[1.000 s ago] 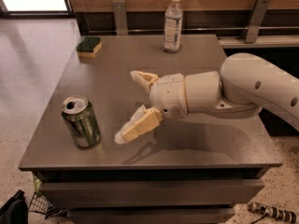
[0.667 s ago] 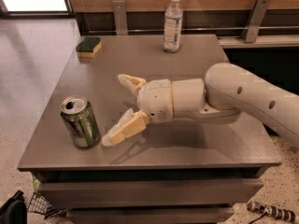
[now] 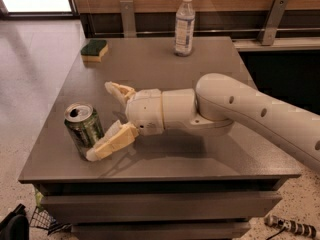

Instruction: Move green can near sponge

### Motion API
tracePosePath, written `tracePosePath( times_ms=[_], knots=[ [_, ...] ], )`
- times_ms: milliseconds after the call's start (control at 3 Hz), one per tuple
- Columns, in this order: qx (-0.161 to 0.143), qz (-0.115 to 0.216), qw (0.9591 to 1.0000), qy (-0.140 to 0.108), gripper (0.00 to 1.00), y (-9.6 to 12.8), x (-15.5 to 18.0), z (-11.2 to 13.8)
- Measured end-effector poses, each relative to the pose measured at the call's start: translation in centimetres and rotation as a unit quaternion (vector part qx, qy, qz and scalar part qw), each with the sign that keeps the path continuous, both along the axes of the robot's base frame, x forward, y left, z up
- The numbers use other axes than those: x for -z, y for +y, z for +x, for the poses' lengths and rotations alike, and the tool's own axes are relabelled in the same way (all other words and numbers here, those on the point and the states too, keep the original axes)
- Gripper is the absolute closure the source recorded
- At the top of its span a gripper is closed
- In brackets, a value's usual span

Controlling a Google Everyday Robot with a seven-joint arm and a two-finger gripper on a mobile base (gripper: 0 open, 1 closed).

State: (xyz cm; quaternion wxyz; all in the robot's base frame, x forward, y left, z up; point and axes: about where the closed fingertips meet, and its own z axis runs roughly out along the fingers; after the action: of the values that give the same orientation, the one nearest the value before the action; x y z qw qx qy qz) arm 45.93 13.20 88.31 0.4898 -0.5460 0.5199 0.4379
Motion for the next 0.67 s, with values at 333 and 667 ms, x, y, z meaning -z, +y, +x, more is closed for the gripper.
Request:
tracePosePath(
  times_ms=[333, 667],
  knots=[
    [0.011, -0.028, 0.9995, 0.01, 0.03, 2.4, 0.5, -1.2],
    [0.016, -0.043, 0.9988, 0.016, 0.25, 3.5, 1.0, -1.8]
  ],
)
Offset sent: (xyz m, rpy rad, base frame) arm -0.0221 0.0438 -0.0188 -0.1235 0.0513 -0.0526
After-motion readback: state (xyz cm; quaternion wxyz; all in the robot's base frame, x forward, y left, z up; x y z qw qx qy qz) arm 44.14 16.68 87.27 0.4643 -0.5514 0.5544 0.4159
